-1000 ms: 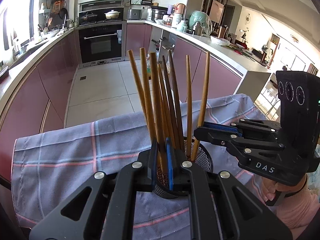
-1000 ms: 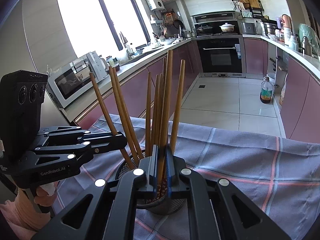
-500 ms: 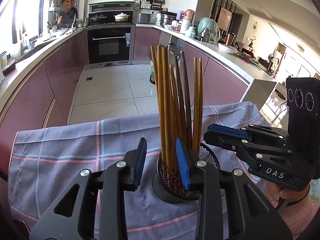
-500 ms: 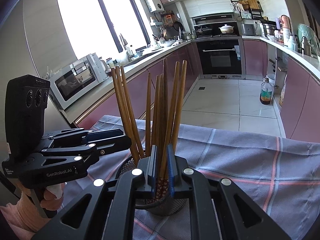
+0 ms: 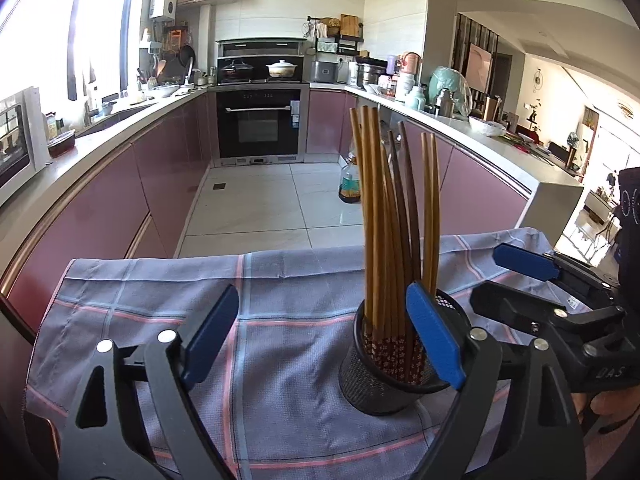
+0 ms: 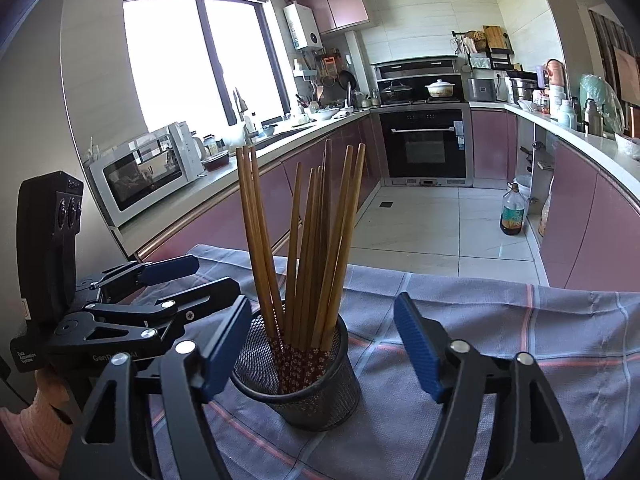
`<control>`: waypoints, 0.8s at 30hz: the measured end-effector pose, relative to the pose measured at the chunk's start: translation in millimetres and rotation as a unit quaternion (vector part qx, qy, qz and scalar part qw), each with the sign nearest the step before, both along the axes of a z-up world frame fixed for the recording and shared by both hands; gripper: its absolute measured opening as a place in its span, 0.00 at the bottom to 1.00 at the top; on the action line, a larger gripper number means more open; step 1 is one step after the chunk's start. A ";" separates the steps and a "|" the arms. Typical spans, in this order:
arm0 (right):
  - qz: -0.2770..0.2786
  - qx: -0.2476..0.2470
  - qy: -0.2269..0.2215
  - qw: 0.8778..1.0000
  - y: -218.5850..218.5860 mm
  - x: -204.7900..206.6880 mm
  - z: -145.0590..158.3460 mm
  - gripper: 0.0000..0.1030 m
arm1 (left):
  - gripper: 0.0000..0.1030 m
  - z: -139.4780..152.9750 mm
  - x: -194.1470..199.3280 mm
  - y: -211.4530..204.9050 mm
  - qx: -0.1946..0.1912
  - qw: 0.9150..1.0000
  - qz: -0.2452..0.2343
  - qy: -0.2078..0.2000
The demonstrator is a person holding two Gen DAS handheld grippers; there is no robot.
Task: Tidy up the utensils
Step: 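Open the right gripper and pull it back from the mesh cup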
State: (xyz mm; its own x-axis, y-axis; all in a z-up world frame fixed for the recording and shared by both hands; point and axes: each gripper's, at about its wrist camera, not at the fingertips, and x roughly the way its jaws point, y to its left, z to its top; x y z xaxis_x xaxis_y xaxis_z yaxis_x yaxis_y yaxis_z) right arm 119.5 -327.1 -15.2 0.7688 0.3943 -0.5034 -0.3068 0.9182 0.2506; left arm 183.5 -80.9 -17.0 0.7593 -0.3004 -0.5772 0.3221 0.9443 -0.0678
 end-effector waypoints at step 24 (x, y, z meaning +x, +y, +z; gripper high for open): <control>-0.014 0.003 -0.034 0.999 -4.9 -28.0 -13.4 0.85 | 0.94 -9.3 -13.6 34.6 -0.010 0.997 0.081 0.000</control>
State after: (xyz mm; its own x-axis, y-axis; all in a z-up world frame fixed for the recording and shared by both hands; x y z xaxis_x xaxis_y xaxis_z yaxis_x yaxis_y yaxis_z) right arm 91.5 -332.0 -28.6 0.8118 0.3748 -0.4477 -0.2975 0.9253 0.2351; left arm 169.9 -46.3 -26.2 0.7988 -0.1850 -0.5725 0.1646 0.9824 -0.0878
